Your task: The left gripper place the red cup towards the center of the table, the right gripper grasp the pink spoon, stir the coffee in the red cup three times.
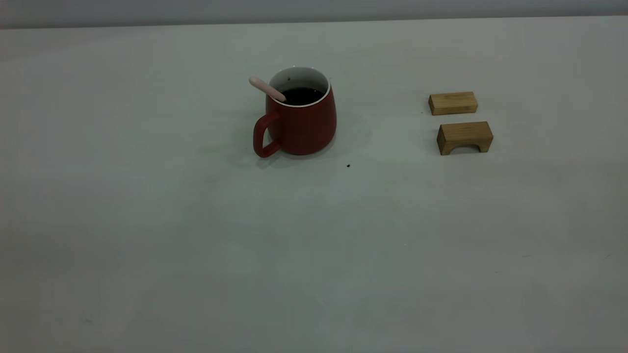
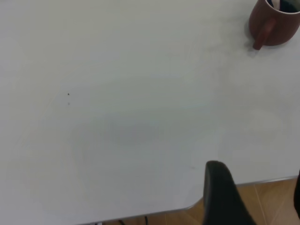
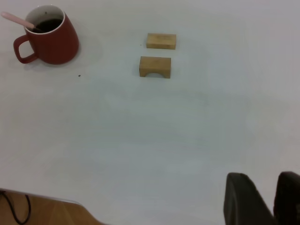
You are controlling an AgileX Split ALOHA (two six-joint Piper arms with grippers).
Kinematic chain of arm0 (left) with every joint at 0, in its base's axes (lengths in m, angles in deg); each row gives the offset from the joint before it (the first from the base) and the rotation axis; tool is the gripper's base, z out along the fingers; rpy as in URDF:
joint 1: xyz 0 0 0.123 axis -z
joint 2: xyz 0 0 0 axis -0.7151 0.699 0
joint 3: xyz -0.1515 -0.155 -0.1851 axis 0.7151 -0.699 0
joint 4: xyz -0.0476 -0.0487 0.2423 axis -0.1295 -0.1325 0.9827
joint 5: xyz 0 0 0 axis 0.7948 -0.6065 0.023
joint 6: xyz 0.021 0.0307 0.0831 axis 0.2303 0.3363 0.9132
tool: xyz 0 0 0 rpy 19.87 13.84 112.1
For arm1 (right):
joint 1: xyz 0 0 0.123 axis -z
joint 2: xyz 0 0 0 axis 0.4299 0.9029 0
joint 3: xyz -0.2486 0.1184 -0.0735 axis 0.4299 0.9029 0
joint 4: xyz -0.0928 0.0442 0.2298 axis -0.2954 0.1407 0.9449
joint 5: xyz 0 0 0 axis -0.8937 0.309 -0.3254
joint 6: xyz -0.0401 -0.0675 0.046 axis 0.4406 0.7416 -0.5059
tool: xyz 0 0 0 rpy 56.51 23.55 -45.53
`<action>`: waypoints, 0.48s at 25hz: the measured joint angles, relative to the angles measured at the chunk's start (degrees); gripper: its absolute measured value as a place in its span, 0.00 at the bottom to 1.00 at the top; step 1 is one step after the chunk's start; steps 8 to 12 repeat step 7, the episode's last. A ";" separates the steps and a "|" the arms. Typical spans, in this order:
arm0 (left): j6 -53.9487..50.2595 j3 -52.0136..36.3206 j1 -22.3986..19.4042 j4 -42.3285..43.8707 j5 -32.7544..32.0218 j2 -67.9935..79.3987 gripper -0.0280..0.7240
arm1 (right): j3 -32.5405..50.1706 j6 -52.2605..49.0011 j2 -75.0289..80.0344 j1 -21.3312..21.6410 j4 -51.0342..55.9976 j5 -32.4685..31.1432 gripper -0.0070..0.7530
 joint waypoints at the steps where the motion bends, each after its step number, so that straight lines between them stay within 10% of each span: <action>1: 0.00 0.00 0.00 0.00 0.00 0.00 0.63 | 0.00 0.00 0.00 0.00 0.00 0.05 0.28; 12: 0.00 0.00 0.00 0.00 0.00 0.00 0.63 | 0.00 0.00 0.00 0.00 0.00 0.11 0.29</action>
